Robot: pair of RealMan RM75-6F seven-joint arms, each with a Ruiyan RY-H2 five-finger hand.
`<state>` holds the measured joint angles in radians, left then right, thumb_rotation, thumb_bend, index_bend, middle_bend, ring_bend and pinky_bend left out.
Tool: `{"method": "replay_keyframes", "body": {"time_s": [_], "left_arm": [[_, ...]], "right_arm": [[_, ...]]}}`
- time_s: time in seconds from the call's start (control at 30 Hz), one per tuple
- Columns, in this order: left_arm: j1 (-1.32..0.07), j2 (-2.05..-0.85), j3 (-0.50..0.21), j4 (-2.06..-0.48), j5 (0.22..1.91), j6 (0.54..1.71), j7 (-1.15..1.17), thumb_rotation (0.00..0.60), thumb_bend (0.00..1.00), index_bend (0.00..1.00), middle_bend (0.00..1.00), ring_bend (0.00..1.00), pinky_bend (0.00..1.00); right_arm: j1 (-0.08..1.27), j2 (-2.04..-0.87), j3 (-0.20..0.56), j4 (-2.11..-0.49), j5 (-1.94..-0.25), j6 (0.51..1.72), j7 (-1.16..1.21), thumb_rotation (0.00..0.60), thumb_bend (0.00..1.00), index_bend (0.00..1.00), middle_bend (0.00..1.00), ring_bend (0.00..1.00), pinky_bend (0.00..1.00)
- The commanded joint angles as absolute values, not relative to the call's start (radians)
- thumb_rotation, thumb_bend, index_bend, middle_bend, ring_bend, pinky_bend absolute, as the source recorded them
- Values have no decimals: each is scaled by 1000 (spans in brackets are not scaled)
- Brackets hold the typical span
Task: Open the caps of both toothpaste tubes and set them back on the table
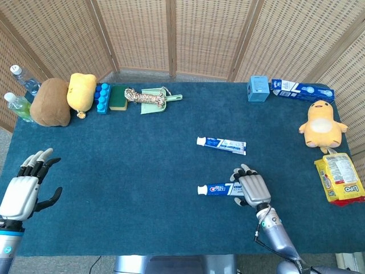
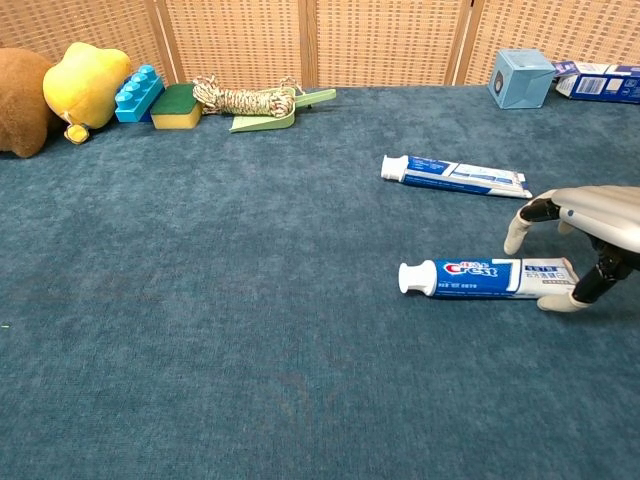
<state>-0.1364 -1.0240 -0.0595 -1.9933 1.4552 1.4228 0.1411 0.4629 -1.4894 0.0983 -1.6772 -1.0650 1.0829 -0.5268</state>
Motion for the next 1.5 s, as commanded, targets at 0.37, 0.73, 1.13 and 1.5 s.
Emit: {"method": "replay_keyframes", "body": {"time_s": [0.37,0.73,1.13,1.5], "left_arm": [[-133,-1023,-53,-1987,1456,1428,134,600,335,144,24,0,66],[-128,-1021,-51,-1985,1459,1439,127,600,335,141,19,0,66],[-111,-1009,-44,-1984,1467,1460,101,600,335,139,18,0,66],[-90,-995,-32,-1987,1494,1488,75,600,334,137,18,0,66]], "right_arm": [[489,-1497,100,-1666,-1018,1067,-534,600,225,353,219,72,232],[515,-1508,108,-1668,-984,1050,-531,600,291,468,235,82,233],[551,-1501,138,-1684,-955,1024,-489,600,506,719,450,317,483],[557,-1485,134,-1662,-1015,975,-356,600,597,818,560,472,688]]}}
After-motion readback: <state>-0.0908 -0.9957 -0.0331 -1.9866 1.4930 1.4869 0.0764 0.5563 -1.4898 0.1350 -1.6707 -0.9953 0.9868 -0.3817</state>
